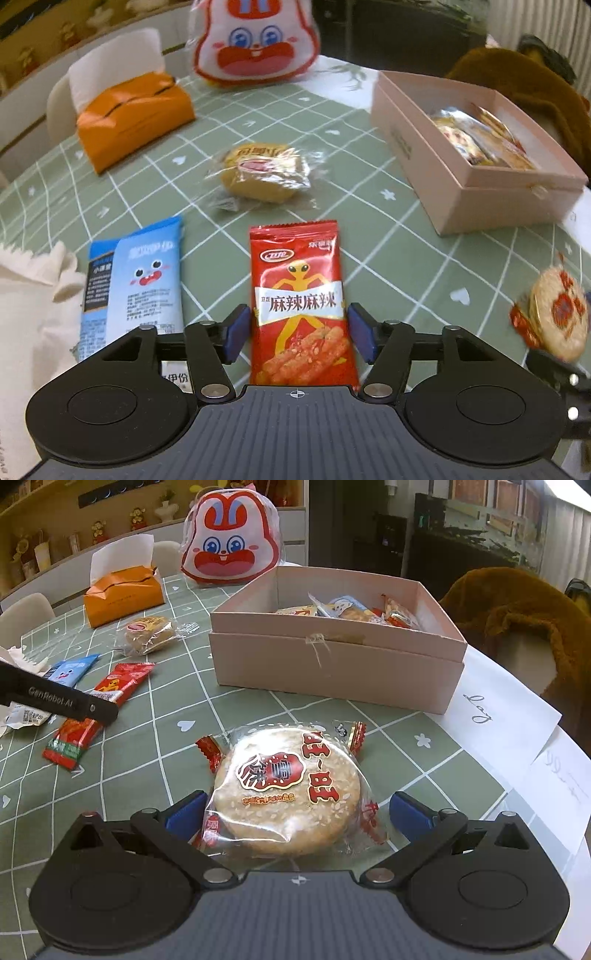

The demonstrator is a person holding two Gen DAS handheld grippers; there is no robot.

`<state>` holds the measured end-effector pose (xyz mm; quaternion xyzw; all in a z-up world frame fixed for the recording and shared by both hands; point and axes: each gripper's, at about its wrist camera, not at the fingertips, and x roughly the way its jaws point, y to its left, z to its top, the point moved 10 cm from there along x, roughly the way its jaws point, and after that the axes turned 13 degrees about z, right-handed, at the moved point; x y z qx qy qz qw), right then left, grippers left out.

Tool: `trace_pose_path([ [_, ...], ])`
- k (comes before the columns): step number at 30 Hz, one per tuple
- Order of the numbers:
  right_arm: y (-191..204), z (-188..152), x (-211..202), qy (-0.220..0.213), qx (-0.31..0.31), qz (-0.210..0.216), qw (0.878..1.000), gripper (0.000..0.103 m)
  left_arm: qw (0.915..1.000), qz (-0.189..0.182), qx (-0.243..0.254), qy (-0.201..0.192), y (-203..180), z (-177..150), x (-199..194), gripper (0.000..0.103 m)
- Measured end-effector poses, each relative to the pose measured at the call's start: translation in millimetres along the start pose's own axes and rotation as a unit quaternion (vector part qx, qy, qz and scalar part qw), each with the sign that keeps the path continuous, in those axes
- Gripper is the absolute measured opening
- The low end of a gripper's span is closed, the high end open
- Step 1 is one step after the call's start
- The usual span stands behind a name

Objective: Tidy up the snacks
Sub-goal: 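Grasp the round rice cracker with the right tool while the left tool grasps the red spicy packet, then lift the rice cracker and red spicy packet off the table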

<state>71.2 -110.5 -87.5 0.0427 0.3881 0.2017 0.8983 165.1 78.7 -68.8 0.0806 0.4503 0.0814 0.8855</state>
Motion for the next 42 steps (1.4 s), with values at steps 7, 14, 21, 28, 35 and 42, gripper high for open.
trace_pose_path([
  [7,0,1,1,0.028,-0.001,0.006,1.0,0.103,1.0,-0.004,-0.007,0.004,-4,11,8,0.072],
  [14,0,5,5,0.056,-0.006,0.015,0.998,0.103,0.9996,-0.024,0.015,-0.004,-19,-5,-11,0.059],
  [21,19,4,1,0.071,-0.039,0.052,0.995,0.093,0.9968,-0.078,0.01,0.015,-38,-31,-39,0.056],
  [28,26,-14,-18,0.099,-0.084,0.072,0.989,0.094,0.994,-0.103,0.029,0.022,-68,-44,-57,0.056],
  [35,-11,-17,-36,0.087,-0.1,0.008,0.991,0.095,0.9925,-0.115,0.032,0.025,-78,-51,-65,0.056],
  [42,-36,-19,-53,0.084,-0.078,-0.029,0.993,0.095,0.9909,-0.129,-0.013,0.036,-63,-52,-64,0.054],
])
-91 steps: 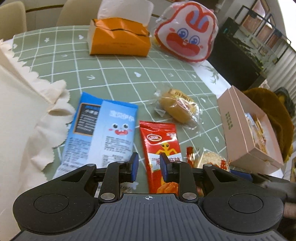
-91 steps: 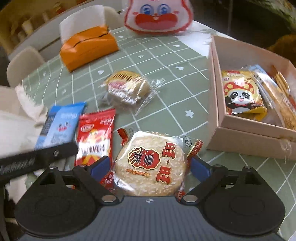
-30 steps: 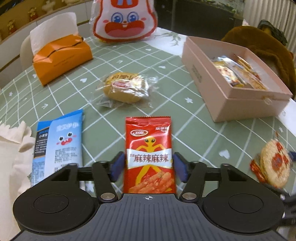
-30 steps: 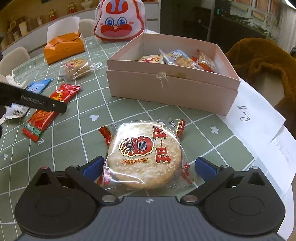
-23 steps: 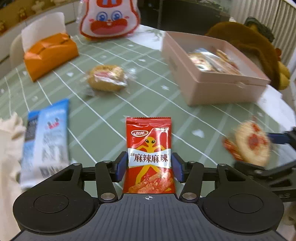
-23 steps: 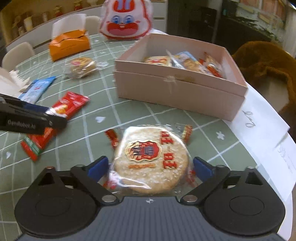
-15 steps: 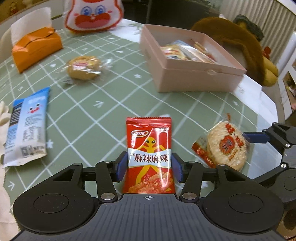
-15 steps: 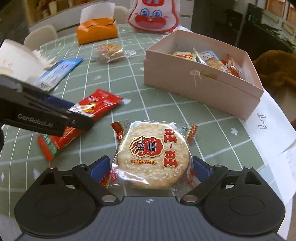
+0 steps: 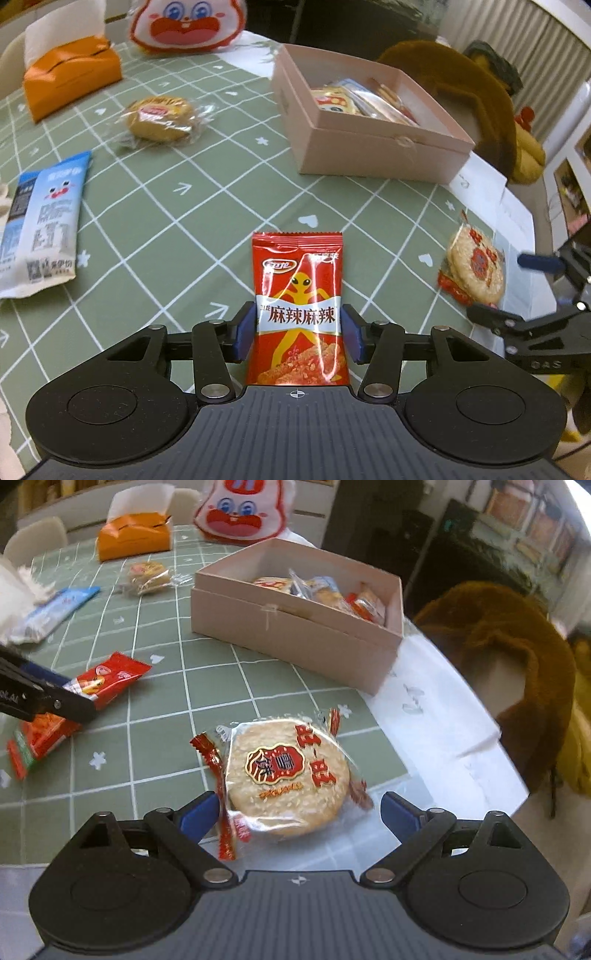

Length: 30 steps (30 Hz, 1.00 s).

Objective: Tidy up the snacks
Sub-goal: 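Lift the rice cracker and red spicy packet off the table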

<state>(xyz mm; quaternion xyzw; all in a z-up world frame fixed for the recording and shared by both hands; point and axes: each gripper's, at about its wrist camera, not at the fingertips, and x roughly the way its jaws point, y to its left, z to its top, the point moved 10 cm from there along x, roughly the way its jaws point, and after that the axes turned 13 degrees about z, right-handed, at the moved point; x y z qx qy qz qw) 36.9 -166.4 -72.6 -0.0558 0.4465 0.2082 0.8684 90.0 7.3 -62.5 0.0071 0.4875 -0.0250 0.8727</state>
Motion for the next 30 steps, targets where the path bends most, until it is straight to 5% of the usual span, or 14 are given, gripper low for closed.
trace_pose_path([
  [7,5,2,7,0.004,0.123,0.074,0.99,0.095,1.0,0.002,-0.002,-0.003,-1,0,0,0.054],
  [20,-5,42,51,-0.009,0.135,0.019,0.991,0.098,0.9998,0.013,-0.012,-0.006,6,-4,-3,0.054],
  [30,-21,58,57,-0.007,0.265,0.032,0.964,0.103,0.9998,0.013,-0.014,-0.011,7,-5,-3,0.054],
])
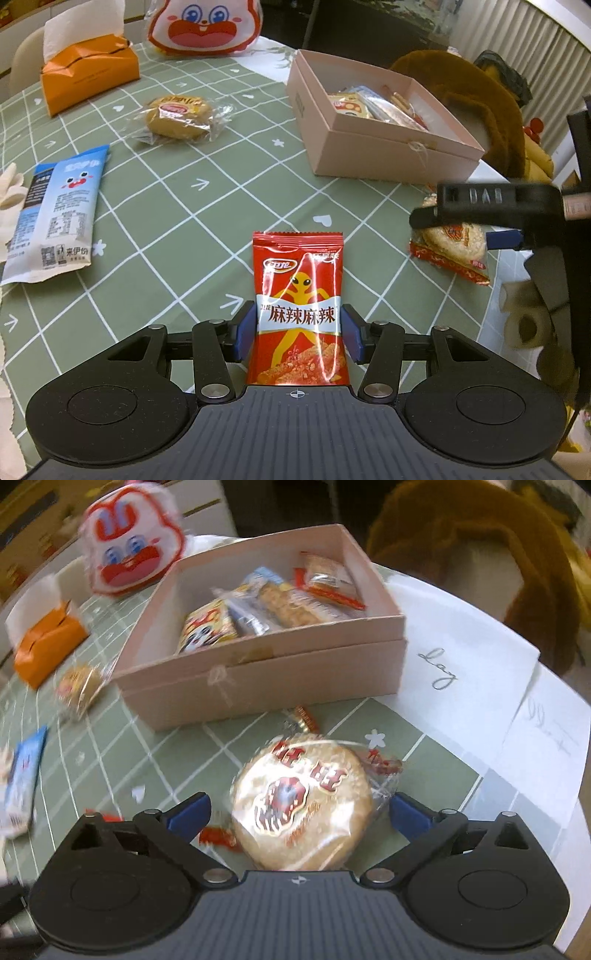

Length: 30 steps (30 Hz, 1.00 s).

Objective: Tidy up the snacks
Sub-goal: 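Lift the rice cracker and red spicy packet off the table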

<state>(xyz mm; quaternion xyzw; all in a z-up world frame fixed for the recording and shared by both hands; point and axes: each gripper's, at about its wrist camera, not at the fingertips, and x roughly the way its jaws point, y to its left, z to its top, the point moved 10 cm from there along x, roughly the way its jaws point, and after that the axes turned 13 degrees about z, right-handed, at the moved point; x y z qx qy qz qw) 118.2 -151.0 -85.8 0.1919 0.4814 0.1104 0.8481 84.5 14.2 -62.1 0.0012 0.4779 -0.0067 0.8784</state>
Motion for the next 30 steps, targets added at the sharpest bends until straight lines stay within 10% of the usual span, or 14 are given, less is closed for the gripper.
trace_pose_path([
  [4,-4,7,4,0.002,0.022,-0.016,1.0,0.103,1.0,0.001,0.002,-0.003,0,0,0,0.054],
  [16,15,-53,-18,0.015,-0.192,0.017,0.981,0.101,0.9997,-0.011,0.015,-0.018,0,-4,-3,0.056],
  [30,0,-27,-14,0.008,-0.055,-0.012,0.998,0.102,0.999,-0.012,0.029,-0.032,-3,-6,-3,0.059],
])
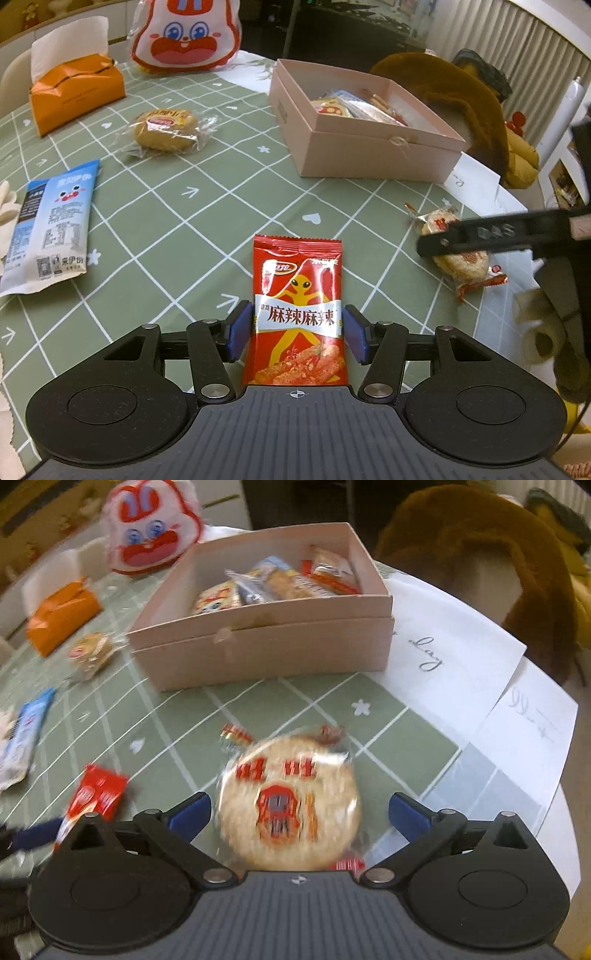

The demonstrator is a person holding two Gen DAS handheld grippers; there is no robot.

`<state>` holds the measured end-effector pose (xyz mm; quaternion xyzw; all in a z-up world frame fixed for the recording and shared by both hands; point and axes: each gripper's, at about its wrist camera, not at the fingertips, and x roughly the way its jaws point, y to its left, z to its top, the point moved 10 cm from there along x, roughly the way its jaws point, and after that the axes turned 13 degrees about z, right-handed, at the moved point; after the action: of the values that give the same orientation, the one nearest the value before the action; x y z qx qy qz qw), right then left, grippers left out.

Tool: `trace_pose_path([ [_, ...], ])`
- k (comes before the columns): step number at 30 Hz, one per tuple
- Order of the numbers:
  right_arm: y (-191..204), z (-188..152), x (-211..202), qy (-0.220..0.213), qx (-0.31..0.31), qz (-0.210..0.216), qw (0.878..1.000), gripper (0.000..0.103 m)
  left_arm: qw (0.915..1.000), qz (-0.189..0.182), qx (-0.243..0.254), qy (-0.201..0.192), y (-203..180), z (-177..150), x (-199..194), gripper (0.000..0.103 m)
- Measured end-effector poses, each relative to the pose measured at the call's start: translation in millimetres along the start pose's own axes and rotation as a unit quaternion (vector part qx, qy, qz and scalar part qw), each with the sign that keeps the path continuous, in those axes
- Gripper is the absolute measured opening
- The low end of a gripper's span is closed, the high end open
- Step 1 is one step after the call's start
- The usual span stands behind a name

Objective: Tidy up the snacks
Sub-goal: 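Lift the rice cracker and red spicy packet off the table, then carry both snacks over the pink box and open both tools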

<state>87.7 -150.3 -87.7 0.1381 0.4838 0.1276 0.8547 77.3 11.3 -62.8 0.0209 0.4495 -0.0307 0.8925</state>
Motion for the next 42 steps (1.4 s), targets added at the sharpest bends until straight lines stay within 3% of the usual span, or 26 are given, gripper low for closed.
trace_pose_path([
  [3,3,2,6,0.012,-0.022,-0.022,0.999,0.102,1.0,0.004,0.001,0.002,-1,0,0,0.059],
  [8,11,-9,-6,0.009,-0.057,-0.007,0.998,0.081,1.0,0.005,-0.002,0.005,-1,0,0,0.059],
  [15,16,-20,-31,0.009,-0.088,0.016,0.996,0.078,0.9999,0.013,-0.003,0.009,-2,-2,-2,0.058],
  [21,22,-16,-62,-0.02,-0.099,0.04,0.994,0.078,0.9998,0.014,-0.014,-0.001,-5,-7,-12,0.052],
  [24,24,-3,-83,-0.045,-0.105,0.054,0.992,0.078,0.9997,0.0,-0.019,-0.017,-10,8,-25,0.051],
  [26,27,15,-102,-0.071,-0.111,0.062,0.989,0.078,0.9984,-0.018,-0.026,-0.046,-12,41,-45,0.051],
  [29,37,69,-147,-0.136,-0.136,0.071,0.979,0.078,0.9913,-0.04,-0.038,-0.119,-11,117,-85,0.051],
  [33,46,153,-193,-0.198,-0.161,0.063,0.965,0.078,0.9841,-0.077,-0.049,-0.152,-18,205,-97,0.052],
  [36,48,203,-188,-0.209,-0.171,0.047,0.962,0.078,0.984,-0.09,-0.045,-0.147,-32,239,-73,0.052],
  [39,41,232,-156,-0.195,-0.159,0.032,0.967,0.078,0.9823,-0.121,-0.067,-0.127,-46,256,-24,0.059],
  [42,29,245,-105,-0.168,-0.122,0.04,0.977,0.079,0.9889,-0.12,-0.08,-0.035,-52,243,55,0.055],
])
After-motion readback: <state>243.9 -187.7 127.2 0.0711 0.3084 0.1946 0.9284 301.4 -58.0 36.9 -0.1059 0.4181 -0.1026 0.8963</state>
